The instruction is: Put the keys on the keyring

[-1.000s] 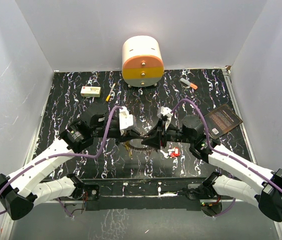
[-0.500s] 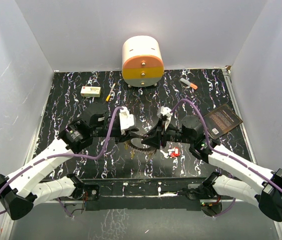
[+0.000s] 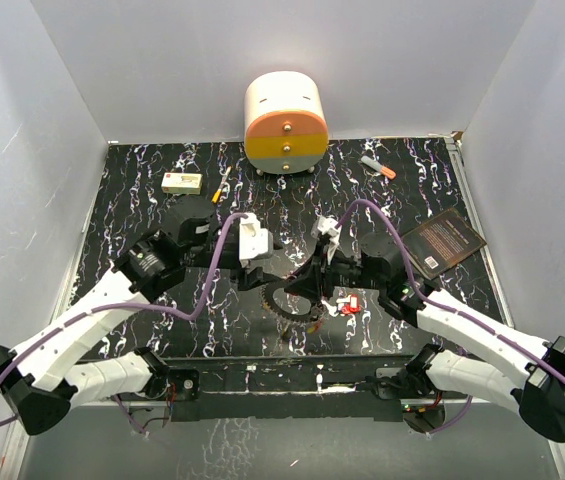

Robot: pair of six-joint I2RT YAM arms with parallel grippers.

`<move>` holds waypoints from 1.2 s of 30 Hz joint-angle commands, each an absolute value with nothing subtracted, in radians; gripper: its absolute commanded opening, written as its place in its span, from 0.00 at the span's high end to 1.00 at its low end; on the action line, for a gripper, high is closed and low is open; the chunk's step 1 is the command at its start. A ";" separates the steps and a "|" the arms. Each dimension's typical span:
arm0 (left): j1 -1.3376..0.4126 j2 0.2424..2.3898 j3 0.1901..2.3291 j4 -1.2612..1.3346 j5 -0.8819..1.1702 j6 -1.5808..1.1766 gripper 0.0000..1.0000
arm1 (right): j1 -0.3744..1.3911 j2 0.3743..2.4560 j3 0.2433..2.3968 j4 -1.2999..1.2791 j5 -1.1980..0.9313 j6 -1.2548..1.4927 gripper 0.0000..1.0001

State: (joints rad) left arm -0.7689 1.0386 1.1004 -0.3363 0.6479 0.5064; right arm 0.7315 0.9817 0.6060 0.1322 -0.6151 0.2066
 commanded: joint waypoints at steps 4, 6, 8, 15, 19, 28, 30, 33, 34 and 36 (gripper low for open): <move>-0.773 1.085 1.074 -0.355 0.774 0.534 0.40 | 0.751 0.968 0.673 0.215 -0.612 0.190 0.92; -0.773 1.090 1.066 -0.356 0.782 0.530 0.40 | 0.754 0.966 0.677 0.214 -0.613 0.190 0.92; -0.772 1.097 1.057 -0.361 0.789 0.537 0.40 | 0.756 0.969 0.682 0.215 -0.615 0.189 0.92; -0.773 1.109 1.044 -0.362 0.794 0.568 0.40 | 0.761 0.978 0.700 0.209 -0.620 0.188 0.92; -0.773 1.117 1.037 -0.364 0.794 0.589 0.44 | 0.768 0.980 0.703 0.212 -0.620 0.192 0.92; -0.773 1.114 1.023 -0.358 0.773 0.620 0.87 | 0.779 0.978 0.698 0.210 -0.608 0.195 0.92; -0.773 1.110 1.028 -0.368 0.762 0.626 1.00 | 0.781 0.978 0.698 0.210 -0.605 0.196 0.92; -0.773 1.104 1.037 -0.380 0.749 0.632 1.00 | 0.780 0.976 0.696 0.210 -0.598 0.196 0.92; -0.773 1.102 1.039 -0.380 0.747 0.632 1.00 | 0.781 0.977 0.696 0.210 -0.597 0.196 0.92; -0.773 1.100 1.044 -0.383 0.748 0.632 1.00 | 0.780 0.980 0.695 0.211 -0.597 0.198 0.92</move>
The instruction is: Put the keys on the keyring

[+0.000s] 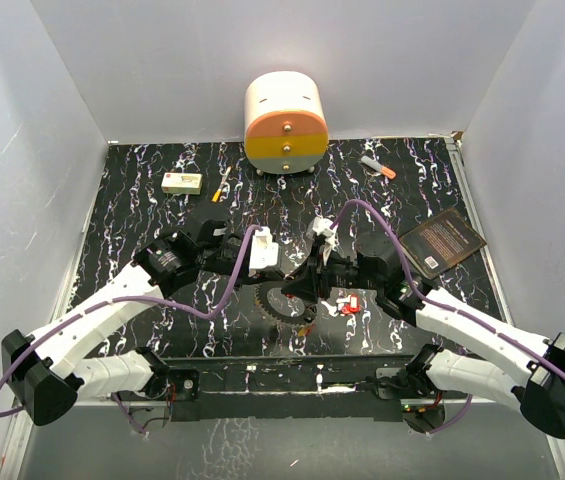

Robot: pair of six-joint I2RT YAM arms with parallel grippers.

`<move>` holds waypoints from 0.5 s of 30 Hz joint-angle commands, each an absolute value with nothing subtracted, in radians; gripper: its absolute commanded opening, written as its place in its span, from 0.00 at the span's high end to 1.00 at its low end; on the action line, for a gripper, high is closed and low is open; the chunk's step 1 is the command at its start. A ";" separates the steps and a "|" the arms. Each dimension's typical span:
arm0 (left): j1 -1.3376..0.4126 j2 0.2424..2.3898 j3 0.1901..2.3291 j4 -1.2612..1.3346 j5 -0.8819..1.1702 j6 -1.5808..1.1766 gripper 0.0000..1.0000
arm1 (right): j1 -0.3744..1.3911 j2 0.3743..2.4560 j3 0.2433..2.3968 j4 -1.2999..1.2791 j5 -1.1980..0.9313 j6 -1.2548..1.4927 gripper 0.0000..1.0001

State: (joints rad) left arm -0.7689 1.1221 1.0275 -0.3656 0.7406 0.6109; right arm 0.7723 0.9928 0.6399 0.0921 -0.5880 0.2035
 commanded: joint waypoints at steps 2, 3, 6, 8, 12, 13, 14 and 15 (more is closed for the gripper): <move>-0.773 1.099 1.046 -0.384 0.749 0.628 1.00 | 0.781 0.983 0.695 0.213 -0.597 0.202 0.92; -0.773 1.098 1.046 -0.383 0.749 0.626 1.00 | 0.780 0.983 0.695 0.213 -0.595 0.202 0.92; -0.773 1.093 1.046 -0.372 0.741 0.614 1.00 | 0.781 0.984 0.693 0.213 -0.587 0.204 0.92; -0.773 1.091 1.050 -0.368 0.739 0.601 1.00 | 0.781 0.984 0.690 0.212 -0.578 0.207 0.92; -0.773 1.087 1.068 -0.376 0.750 0.584 1.00 | 0.781 0.988 0.684 0.214 -0.564 0.207 0.92; -0.773 1.085 1.073 -0.379 0.750 0.580 1.00 | 0.781 0.988 0.682 0.215 -0.558 0.208 0.92; -0.773 1.085 1.079 -0.382 0.748 0.574 1.00 | 0.781 0.988 0.680 0.216 -0.551 0.209 0.92; -0.773 1.084 1.083 -0.383 0.745 0.569 1.00 | 0.781 0.987 0.678 0.218 -0.547 0.210 0.92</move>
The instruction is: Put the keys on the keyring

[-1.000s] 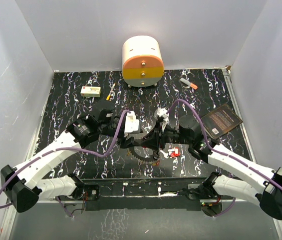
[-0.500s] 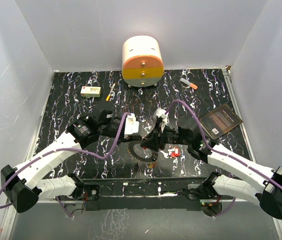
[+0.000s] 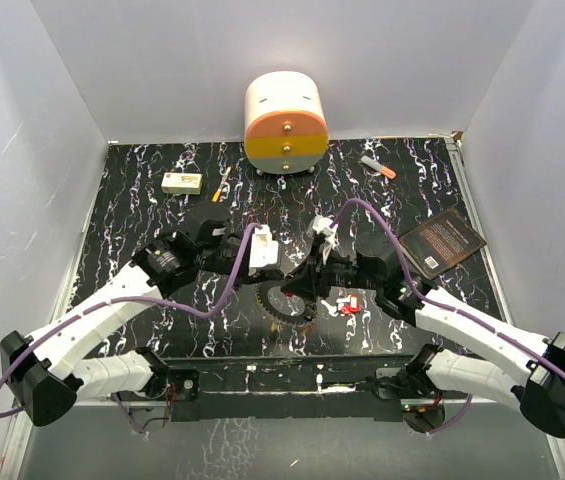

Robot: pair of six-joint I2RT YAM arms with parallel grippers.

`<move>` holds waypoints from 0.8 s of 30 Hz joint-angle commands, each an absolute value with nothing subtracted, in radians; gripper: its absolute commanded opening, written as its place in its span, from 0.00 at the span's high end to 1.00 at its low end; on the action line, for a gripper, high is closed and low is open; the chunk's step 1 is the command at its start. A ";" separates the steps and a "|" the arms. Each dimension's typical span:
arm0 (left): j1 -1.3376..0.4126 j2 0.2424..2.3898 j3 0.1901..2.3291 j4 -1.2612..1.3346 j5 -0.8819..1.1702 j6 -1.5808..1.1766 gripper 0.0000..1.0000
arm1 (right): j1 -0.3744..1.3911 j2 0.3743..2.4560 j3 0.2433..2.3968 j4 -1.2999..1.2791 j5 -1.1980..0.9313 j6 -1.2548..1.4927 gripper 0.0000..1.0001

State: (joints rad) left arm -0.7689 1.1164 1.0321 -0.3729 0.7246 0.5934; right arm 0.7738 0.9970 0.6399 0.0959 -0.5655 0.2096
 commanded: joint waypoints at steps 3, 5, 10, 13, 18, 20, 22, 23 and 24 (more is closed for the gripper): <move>-0.773 1.082 1.089 -0.390 0.725 0.561 1.00 | 0.781 0.983 0.676 0.224 -0.543 0.213 0.92; -0.773 1.082 1.082 -0.390 0.716 0.566 1.00 | 0.781 0.982 0.677 0.225 -0.544 0.214 0.92; -0.773 1.096 1.065 -0.373 0.690 0.584 0.62 | 0.780 0.981 0.685 0.224 -0.553 0.217 0.92; -0.773 1.104 1.062 -0.363 0.688 0.583 0.47 | 0.780 0.980 0.689 0.221 -0.557 0.217 0.92; -0.772 1.115 1.065 -0.366 0.698 0.580 0.47 | 0.780 0.980 0.689 0.221 -0.559 0.217 0.92; -0.773 1.118 1.060 -0.359 0.697 0.578 0.48 | 0.781 0.983 0.689 0.223 -0.561 0.218 0.92; -0.773 1.124 1.055 -0.349 0.696 0.577 0.49 | 0.781 0.984 0.691 0.226 -0.563 0.218 0.92; -0.774 1.128 1.053 -0.345 0.696 0.577 0.51 | 0.781 0.984 0.692 0.227 -0.564 0.219 0.92; -0.775 1.132 1.052 -0.344 0.695 0.579 0.52 | 0.781 0.985 0.693 0.226 -0.565 0.219 0.92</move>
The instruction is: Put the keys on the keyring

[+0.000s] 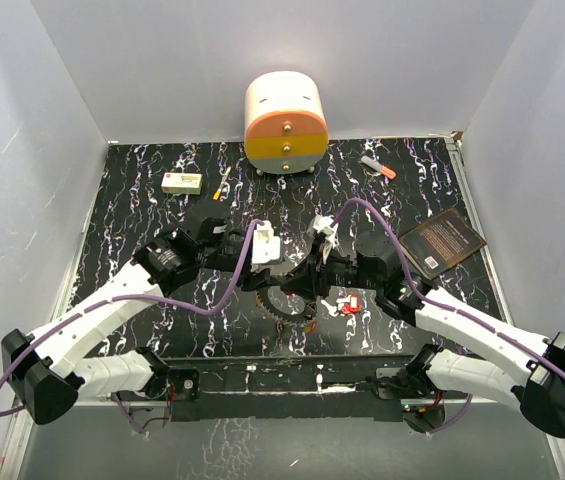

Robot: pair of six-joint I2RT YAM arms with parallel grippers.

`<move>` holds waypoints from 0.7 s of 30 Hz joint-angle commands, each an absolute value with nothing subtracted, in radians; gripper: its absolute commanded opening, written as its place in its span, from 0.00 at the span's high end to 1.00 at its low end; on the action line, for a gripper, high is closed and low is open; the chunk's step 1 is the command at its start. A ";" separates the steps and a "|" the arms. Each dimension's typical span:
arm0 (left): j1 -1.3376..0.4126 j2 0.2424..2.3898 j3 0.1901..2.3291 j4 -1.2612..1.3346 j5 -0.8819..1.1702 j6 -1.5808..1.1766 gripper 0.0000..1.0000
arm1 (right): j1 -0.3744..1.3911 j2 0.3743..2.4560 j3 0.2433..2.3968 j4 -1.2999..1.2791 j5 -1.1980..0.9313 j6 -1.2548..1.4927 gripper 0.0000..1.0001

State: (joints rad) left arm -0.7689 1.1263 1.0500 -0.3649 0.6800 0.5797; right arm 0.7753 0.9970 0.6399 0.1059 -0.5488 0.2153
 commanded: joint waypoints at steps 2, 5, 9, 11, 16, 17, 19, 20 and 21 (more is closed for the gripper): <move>-0.776 1.139 1.053 -0.345 0.693 0.586 0.59 | 0.781 0.982 0.694 0.227 -0.563 0.219 0.92; -0.776 1.142 1.053 -0.347 0.688 0.594 0.71 | 0.780 0.978 0.691 0.226 -0.562 0.219 0.92; -0.778 1.142 1.051 -0.354 0.693 0.597 0.76 | 0.781 0.981 0.691 0.228 -0.563 0.223 0.92; -0.778 1.142 1.048 -0.356 0.693 0.597 0.78 | 0.781 0.983 0.693 0.229 -0.564 0.221 0.92; -0.779 1.138 1.055 -0.374 0.694 0.607 0.97 | 0.781 0.983 0.694 0.224 -0.559 0.218 0.92; -0.779 1.136 1.056 -0.376 0.692 0.607 0.99 | 0.780 0.984 0.693 0.223 -0.560 0.218 0.92; -0.779 1.134 1.062 -0.385 0.693 0.609 1.00 | 0.781 0.985 0.691 0.223 -0.558 0.218 0.92; -0.779 1.134 1.065 -0.390 0.693 0.610 1.00 | 0.780 0.983 0.689 0.224 -0.556 0.220 0.92; -0.779 1.132 1.067 -0.393 0.690 0.612 1.00 | 0.781 0.982 0.686 0.223 -0.553 0.220 0.92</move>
